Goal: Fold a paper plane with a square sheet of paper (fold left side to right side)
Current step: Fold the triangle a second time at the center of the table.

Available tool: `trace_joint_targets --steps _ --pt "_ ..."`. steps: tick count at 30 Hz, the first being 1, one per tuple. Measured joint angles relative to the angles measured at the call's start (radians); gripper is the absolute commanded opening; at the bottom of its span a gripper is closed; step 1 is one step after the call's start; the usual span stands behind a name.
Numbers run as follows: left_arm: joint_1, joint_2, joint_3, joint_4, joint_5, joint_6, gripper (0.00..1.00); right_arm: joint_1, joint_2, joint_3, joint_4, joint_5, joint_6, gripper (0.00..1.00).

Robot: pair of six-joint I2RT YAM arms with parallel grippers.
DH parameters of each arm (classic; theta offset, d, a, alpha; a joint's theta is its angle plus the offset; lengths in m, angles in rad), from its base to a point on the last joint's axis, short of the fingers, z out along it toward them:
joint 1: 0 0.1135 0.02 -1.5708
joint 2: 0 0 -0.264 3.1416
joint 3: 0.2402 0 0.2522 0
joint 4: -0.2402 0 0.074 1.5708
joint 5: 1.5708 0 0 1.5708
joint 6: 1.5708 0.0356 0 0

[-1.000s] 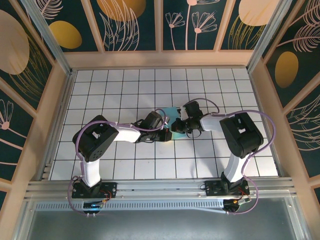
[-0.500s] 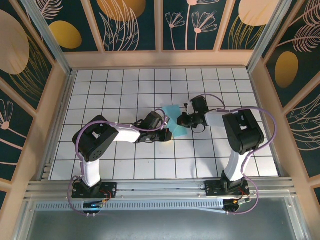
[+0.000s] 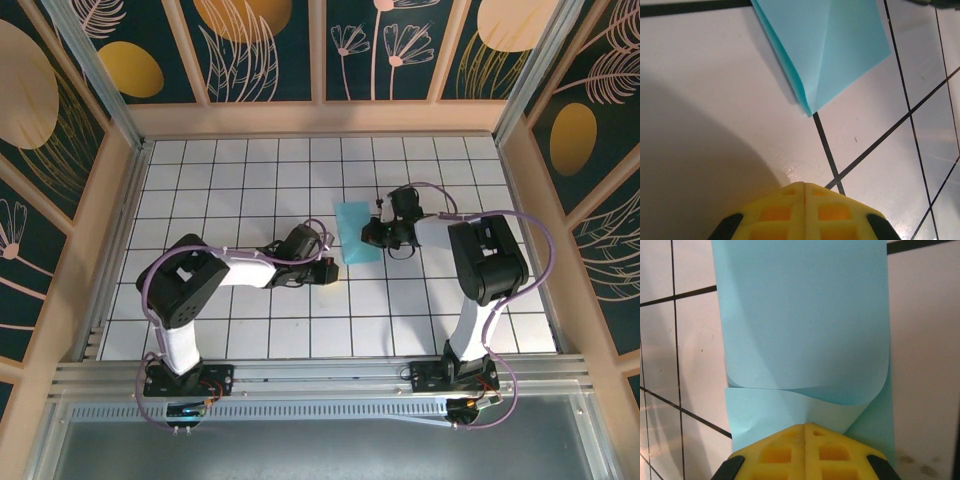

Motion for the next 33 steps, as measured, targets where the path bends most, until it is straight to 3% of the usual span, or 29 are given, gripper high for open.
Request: trace_joint_targets --steps 11,22,33 --pt "0.018 -0.027 0.090 -0.017 -0.011 -0.001 0.00 0.104 -0.061 -0.095 0.046 -0.021 0.113 0.00" --pt "0.022 0.098 0.161 -0.080 -0.033 0.000 0.00 0.111 -0.061 -0.095 0.045 -0.025 0.136 0.00" --pt "0.022 0.110 0.161 -0.096 -0.052 0.012 0.00 0.112 -0.061 -0.095 0.045 -0.024 0.135 0.00"
